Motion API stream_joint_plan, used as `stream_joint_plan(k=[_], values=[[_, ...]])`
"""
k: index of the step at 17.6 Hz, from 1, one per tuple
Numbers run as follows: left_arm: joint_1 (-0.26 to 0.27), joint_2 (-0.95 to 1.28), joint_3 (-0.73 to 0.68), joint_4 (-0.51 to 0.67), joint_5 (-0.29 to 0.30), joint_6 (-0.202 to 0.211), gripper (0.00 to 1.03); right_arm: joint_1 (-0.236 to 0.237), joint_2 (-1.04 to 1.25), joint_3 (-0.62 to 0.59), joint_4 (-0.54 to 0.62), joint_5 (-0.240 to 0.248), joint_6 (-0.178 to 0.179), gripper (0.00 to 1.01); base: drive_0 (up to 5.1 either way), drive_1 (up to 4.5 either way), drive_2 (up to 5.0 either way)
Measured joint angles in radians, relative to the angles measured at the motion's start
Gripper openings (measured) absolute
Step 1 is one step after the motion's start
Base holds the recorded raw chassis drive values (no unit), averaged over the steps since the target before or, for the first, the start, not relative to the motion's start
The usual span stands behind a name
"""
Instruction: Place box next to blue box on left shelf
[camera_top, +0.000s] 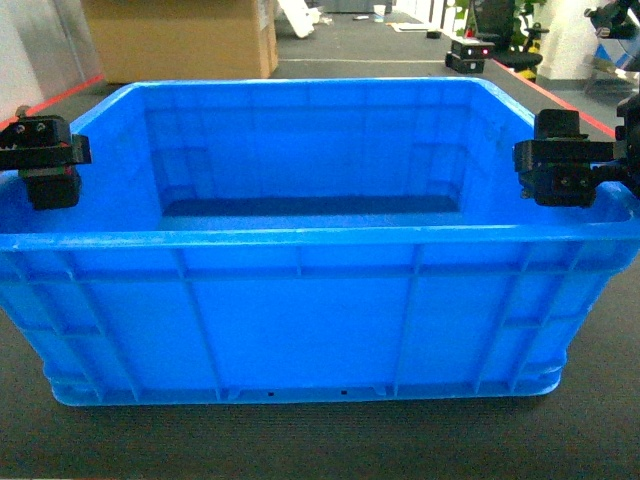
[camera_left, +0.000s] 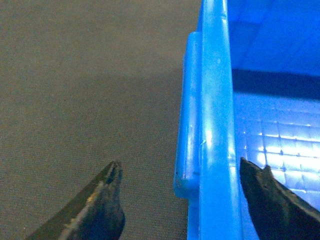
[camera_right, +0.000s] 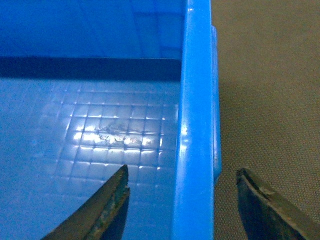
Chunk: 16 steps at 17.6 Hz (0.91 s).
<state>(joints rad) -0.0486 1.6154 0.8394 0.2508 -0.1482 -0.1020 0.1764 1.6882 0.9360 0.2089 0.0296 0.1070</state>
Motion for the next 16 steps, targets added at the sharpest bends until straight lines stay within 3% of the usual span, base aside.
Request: stream_joint_plan(k=[1, 3, 4, 8, 9, 13, 16], values=[[0.000, 0.000, 0.003, -0.011, 0.000, 0.002, 0.61, 0.000, 0.000, 0.000, 0.000, 0.000, 0.000, 0.53, 0.0, 0.00, 0.0], [-0.006, 0.000, 0.008, -0.018, 0.007, 0.010, 0.32, 0.000, 0.000, 0.001, -0.006, 0.002, 0.005, 0.23, 0.0, 0.00, 0.0], [-0.009, 0.000, 0.010, -0.018, 0.003, 0.022, 0.22, 0.000, 0.000, 0.001, -0.005, 0.018, 0.017, 0.18, 0.0, 0.00, 0.0], [-0.028, -0.014, -0.027, 0.046, -0.036, 0.049, 0.20, 0.000, -0.022, -0.036, 0.050, 0.011, 0.077, 0.13, 0.0, 0.00, 0.0], [-0.031, -0.020, -0.037, 0.070, -0.043, 0.063, 0.19, 0.000, -0.045, -0.058, 0.071, -0.001, 0.072, 0.09, 0.0, 0.00, 0.0], [-0.056, -0.138, -0.117, 0.171, -0.070, 0.083, 0.18, 0.015, -0.208, -0.158, 0.144, 0.054, 0.060, 0.09, 0.0, 0.00, 0.0], [-0.064, -0.180, -0.136, 0.200, -0.079, 0.088, 0.18, 0.022, -0.255, -0.188, 0.163, 0.068, 0.058, 0.09, 0.0, 0.00, 0.0]])
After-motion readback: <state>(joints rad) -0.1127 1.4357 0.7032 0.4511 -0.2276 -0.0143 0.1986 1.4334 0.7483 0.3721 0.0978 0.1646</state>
